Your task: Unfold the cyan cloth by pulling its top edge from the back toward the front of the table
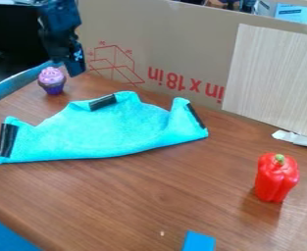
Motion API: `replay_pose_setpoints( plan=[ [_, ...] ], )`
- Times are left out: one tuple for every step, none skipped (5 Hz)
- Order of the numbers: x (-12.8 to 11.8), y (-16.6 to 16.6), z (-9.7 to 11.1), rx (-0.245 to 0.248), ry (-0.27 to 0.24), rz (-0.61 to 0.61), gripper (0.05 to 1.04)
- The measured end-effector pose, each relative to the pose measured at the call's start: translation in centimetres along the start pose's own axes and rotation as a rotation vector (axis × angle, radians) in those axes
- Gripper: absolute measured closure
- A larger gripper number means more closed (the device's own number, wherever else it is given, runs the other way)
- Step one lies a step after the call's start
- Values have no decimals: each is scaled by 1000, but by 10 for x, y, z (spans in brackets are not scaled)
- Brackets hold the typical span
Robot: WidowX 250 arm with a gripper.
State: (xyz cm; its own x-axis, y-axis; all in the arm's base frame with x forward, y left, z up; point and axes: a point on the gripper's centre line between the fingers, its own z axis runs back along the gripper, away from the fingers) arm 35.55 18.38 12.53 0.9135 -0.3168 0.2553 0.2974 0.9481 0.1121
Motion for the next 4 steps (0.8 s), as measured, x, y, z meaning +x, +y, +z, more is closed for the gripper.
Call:
replay_pose_setpoints(
  plan=[
    [7,12,-23,13,11,9,83],
    [18,15,-41,17,25,-3,83],
    [27,12,-52,27,28,-15,83],
    [32,5,-57,42,25,-41,83]
  ],
)
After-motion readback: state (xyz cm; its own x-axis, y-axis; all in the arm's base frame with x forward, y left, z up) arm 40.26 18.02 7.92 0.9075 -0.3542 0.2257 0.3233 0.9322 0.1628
